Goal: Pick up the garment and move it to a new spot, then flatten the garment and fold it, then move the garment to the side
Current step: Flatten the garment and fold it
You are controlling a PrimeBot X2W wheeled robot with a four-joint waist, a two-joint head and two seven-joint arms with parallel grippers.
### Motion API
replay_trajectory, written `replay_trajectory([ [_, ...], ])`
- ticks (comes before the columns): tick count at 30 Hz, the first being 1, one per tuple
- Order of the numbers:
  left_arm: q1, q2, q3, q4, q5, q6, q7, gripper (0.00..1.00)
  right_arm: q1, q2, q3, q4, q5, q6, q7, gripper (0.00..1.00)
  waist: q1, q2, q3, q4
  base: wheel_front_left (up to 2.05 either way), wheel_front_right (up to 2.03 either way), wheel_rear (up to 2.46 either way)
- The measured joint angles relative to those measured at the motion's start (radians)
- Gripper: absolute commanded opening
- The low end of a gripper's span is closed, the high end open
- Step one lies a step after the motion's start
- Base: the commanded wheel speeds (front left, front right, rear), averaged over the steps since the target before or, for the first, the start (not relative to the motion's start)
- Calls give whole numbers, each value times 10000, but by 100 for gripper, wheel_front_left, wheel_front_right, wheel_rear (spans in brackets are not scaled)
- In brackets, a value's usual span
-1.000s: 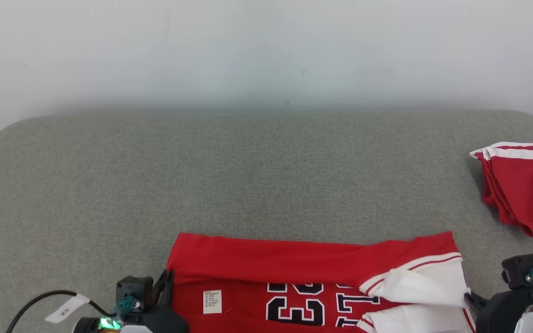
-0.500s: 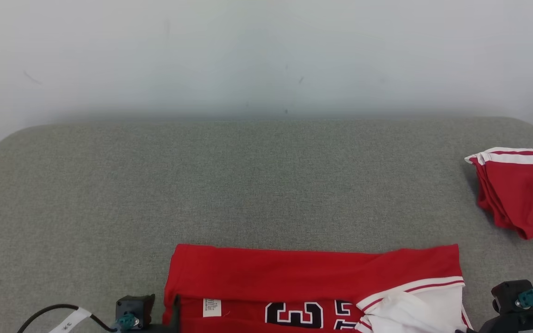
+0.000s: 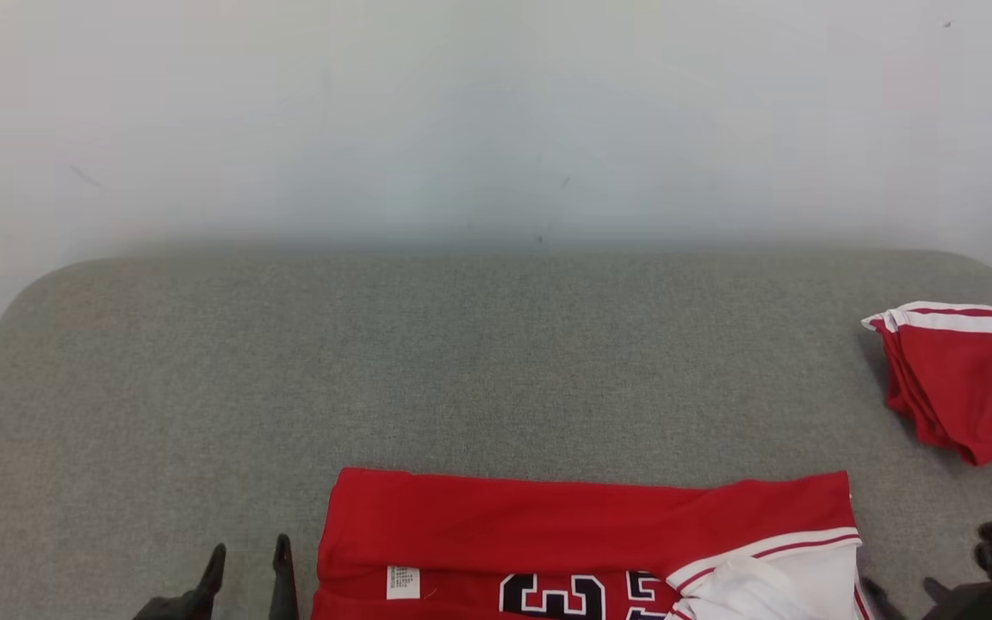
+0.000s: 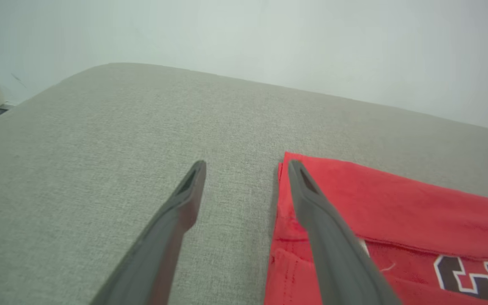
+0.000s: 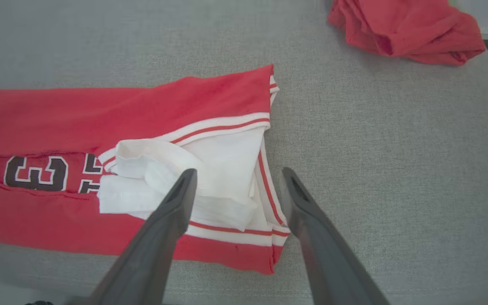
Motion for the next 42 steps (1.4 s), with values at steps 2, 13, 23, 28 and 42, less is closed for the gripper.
replay_trajectory([
  [2,317,-56,339,-704,4,-15,-46,100,-3,380,-564,42,-148,0,-288,100,0,0,-82,63,0,0,0],
  [13,1953,-834,1289,-3630,884,-702,-71,100,-922,1208,-1580,2397,-869,0,-500,100,0,0,-267,621,0,0,0],
  [23,2079,-982,1496,-4033,924,-589,-69,100,-2105,1078,-2286,4475,-1624,0,-326,100,1,0,166,1205,0,0,0],
  [28,2070,-982,1538,-4157,922,-408,104,100,-2414,1057,-2349,4966,-1534,0,-42,100,1,0,441,1363,0,0,0],
  [42,1740,-1005,1536,-4184,876,-244,184,100,-2931,878,-2203,5407,-1789,2,433,0,1,0,677,1418,0,0,0],
])
